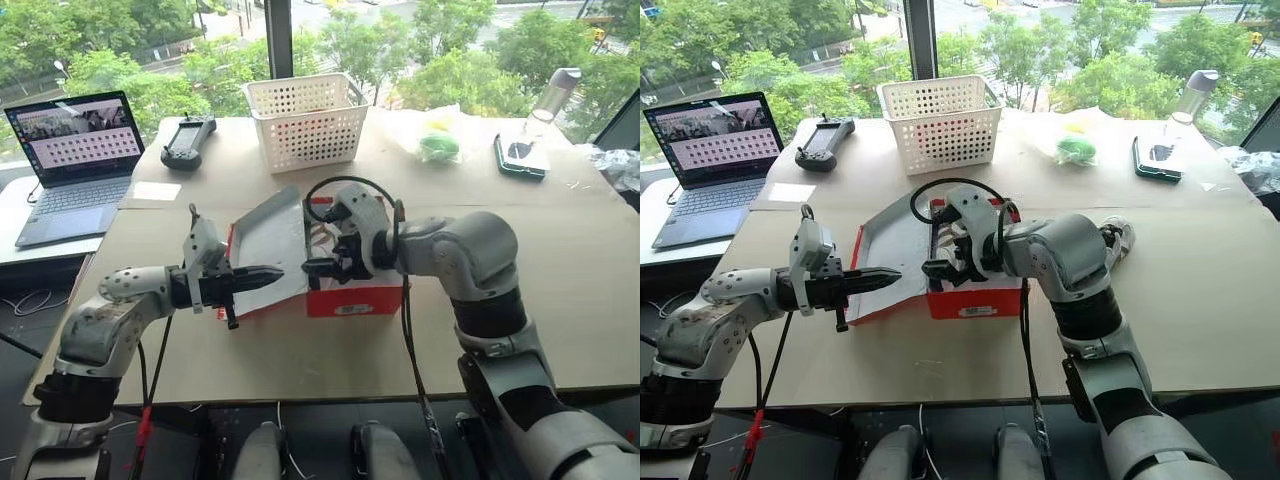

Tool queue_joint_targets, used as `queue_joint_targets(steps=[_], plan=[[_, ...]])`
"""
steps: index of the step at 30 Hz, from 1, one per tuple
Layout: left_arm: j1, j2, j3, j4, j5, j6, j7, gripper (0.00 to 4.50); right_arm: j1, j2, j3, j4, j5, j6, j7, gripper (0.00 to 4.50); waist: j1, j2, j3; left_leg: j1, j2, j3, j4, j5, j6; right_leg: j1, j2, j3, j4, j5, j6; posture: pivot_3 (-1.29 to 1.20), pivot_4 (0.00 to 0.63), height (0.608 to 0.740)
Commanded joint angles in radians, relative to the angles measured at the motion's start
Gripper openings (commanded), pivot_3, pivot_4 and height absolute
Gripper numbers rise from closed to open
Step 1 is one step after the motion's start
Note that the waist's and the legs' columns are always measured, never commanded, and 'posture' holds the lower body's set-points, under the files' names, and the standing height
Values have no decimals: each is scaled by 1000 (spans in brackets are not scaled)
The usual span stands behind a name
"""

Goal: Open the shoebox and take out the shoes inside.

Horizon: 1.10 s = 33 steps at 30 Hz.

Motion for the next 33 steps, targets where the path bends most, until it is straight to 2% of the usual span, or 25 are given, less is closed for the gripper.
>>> queue_joint_targets(steps=[1, 8, 16, 25, 33], plan=[[-4, 7, 21, -27, -8, -2, 2, 0, 9, -9, -1, 31, -8, -19, 6, 4480, 0, 0, 0, 0, 0, 0, 0, 0, 0, 0, 0, 0, 0, 0, 0, 0, 150, 733], [-7, 7, 22, -23, -10, -1, 1, 0, -43, 13, -100, 75, 19, 24, 6, 4480, 1, 0, 0, 2, 0, 0, 0, 0, 0, 1, 0, 0, 0, -1, 1, 0, 150, 733], [-10, 9, 27, -21, -15, 3, 1, 0, -84, 12, -150, 78, 23, 49, -6, 4480, 1, 0, 0, 0, 0, 0, 0, 0, 0, 0, 0, 0, 0, 0, 0, 0, 150, 733], [-3, 16, 28, -27, -12, 2, 4, 0, -45, 22, -112, 5, 26, 75, -21, 4480, 0, 0, 0, 0, 0, 0, 0, 0, 0, 0, 0, 0, 0, 0, 1, 0, 150, 733], [-5, 18, 33, -33, -16, 6, 12, 0, 22, -9, -11, -52, 5, 41, -23, 4480, 1, 0, 0, 0, 0, 0, 0, 0, 0, 0, 0, 0, 0, 0, 1, 0, 150, 733]])
